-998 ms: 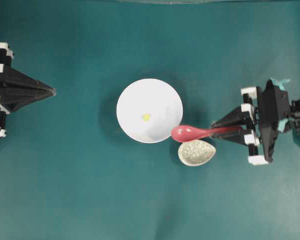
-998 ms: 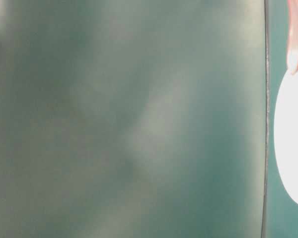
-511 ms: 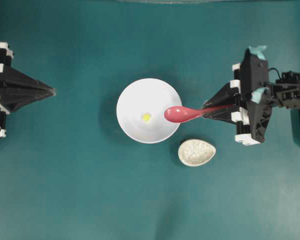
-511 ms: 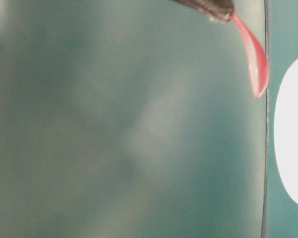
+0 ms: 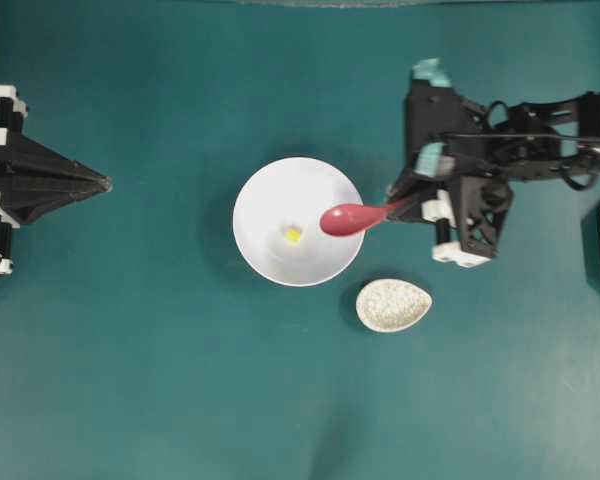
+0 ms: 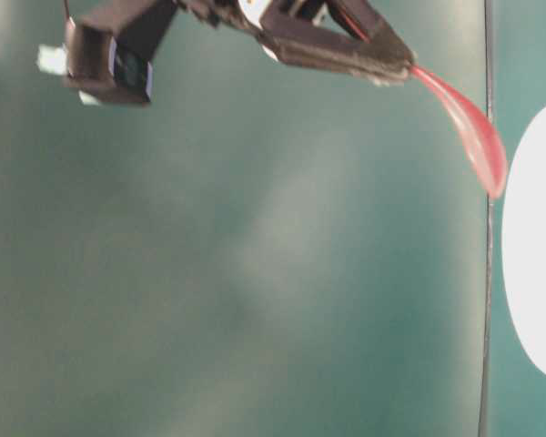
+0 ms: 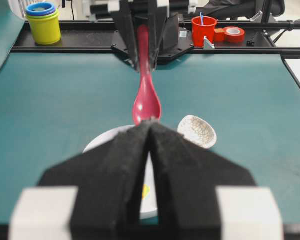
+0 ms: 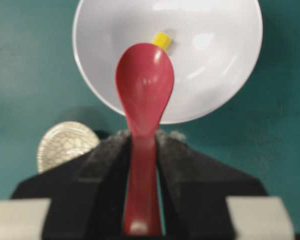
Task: Scoop the yellow hexagonal prism block from the bowl with a spoon using the right arm.
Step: 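Lower the spoon bowl into the white bowl beside the yellow block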
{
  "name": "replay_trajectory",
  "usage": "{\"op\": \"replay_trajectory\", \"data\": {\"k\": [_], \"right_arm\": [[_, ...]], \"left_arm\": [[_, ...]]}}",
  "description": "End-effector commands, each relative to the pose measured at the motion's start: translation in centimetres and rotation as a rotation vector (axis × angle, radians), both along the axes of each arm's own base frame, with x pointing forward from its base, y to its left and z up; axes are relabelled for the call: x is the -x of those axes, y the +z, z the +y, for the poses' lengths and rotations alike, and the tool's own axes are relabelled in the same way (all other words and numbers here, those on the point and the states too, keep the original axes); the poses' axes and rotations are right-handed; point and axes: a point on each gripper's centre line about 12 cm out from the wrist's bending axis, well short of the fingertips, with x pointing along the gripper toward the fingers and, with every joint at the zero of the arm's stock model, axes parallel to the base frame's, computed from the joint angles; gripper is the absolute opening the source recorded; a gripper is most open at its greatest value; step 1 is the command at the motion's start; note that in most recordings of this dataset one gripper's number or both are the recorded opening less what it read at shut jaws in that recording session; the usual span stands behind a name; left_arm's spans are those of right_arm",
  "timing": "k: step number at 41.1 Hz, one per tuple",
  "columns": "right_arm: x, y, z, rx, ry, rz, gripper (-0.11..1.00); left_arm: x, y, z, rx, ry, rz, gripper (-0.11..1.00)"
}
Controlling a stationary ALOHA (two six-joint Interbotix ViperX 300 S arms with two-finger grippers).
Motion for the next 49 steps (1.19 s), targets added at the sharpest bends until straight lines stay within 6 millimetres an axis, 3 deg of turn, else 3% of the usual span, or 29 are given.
{"op": "replay_trajectory", "data": {"k": [1,17,34,49], "right_arm": [[-1.2,0.9,-0.2,-0.004,0.005,0.01,0.24],[-4.1,0.2,-0.5,-0.026,0.027,0.137,0.24],[-4.8,-2.8,-0.8,-0.019,0.03,0.215,0.24],[-5.4,-4.0,-1.0,-0.007,0.028,0.221,0.24]], "left_arm": [[-0.3,1.1,0.0,-0.003,0.001,-0.029,0.04],[-0.3,1.1,0.2,-0.003,0.01,-0.029,0.04],[-0.3,1.1,0.2,-0.003,0.012,-0.029,0.04],[-0.3,1.1,0.2,-0.003,0.012,-0.031,0.04]]}}
